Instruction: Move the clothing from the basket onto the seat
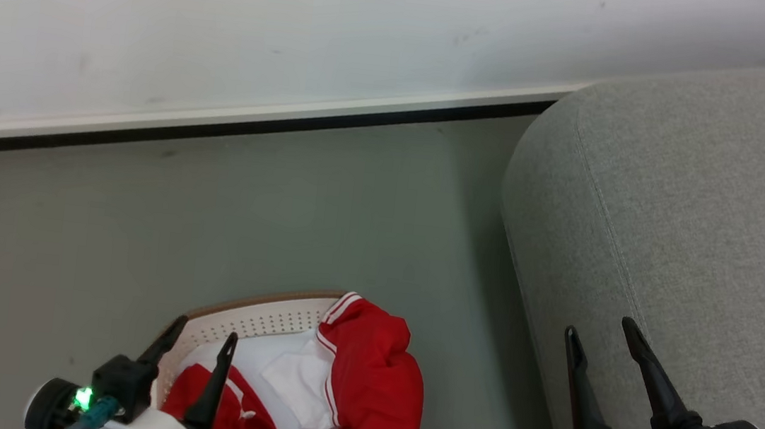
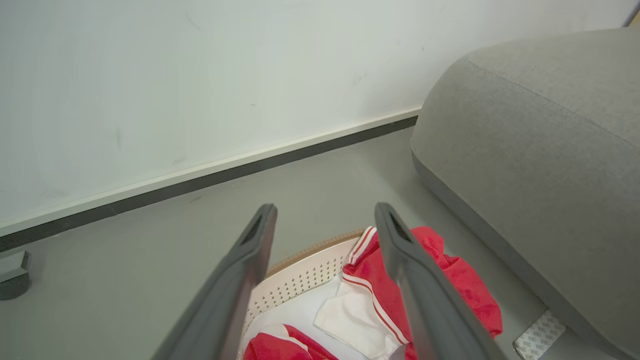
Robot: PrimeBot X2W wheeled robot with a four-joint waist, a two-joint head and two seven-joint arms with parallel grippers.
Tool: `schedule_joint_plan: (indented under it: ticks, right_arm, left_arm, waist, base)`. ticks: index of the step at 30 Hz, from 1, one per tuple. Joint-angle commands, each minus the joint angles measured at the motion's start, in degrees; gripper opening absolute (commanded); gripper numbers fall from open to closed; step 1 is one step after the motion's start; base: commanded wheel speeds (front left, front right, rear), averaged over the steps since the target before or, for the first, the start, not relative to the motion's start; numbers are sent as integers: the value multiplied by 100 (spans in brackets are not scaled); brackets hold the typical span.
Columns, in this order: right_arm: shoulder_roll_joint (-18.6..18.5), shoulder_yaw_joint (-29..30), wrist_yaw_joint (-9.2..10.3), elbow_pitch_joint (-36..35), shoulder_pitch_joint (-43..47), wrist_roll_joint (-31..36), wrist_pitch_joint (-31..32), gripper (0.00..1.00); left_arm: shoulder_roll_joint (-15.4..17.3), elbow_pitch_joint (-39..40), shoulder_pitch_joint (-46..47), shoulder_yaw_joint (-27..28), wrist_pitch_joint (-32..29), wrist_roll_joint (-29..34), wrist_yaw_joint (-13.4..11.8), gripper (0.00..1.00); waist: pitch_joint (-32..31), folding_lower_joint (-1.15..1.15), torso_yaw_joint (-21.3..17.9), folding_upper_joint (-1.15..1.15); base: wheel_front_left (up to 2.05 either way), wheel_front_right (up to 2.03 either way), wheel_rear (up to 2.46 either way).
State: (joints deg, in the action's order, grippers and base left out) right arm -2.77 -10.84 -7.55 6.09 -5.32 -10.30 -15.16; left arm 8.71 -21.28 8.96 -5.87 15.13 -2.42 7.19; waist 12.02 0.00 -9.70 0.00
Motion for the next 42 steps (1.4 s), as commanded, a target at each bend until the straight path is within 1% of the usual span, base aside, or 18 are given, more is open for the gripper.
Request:
schedule_joint_plan:
  ticks: [1, 6, 12, 16, 21, 24, 28, 33, 38, 42]
  right_arm:
    - [-20, 16, 12, -41, -103, -54, 0, 100]
    - [-20, 2, 12, -139, -245, -138, 0, 100]
    - [-20, 12, 12, -280, -446, -226, 0, 100]
    - [-20, 54, 12, -400, -601, -280, 0, 100]
    - [-17, -12, 12, -550, -797, -395, 0, 100]
    - [-18, -60, 12, -628, -885, -509, 0, 100]
    - [-18, -117, 12, -699, -972, -583, 0, 100]
    - [-17, -141, 12, -790, -1052, -683, 0, 100]
    - [-17, -180, 12, -876, -1118, -778, 0, 100]
    - [-16, -215, 12, -904, -1158, -842, 0, 100]
  left_arm:
    - [106, -149, 124, -74, 4, 94, 15, 100]
    - [391, -950, 529, -526, 4, 88, 31, 100]
    - [713, -1919, 1062, -1184, 4, -165, 23, 100]
    - [861, -2552, 1469, -1631, 4, -231, 23, 100]
    - [1066, -3404, 1948, -2342, 4, -307, 24, 100]
    - [1107, -3964, 2245, -2774, -201, -431, 24, 100]
    - [1184, -4370, 2605, -3370, -412, -610, 24, 100]
    - [1280, -4603, 2951, -3919, -635, -1028, 24, 100]
    - [1458, -4665, 3204, -4371, -903, -1477, 24, 100]
    - [1546, -4740, 3378, -4564, -1130, -1663, 24, 100]
  waist:
    - [250, 0, -184, 0]
    - [604, 0, -352, 0]
    - [1066, 0, -549, 0]
    - [1404, 0, -660, 0]
    - [1824, 0, -819, 0]
    - [2087, 0, -906, 0]
    - [2369, 0, -976, 0]
    - [2703, 0, -1087, 0]
    - [2968, 0, -1176, 0]
    - [3109, 0, -1223, 0]
  base:
    - [0, 0, 0]
    - [0, 0, 0]
    - [0, 0, 0]
    - [0, 0, 0]
    - [0, 0, 0]
    - [0, 0, 0]
    - [0, 0, 0]
    - [0, 0, 0]
    - [0, 0, 0]
    - [0, 0, 0]
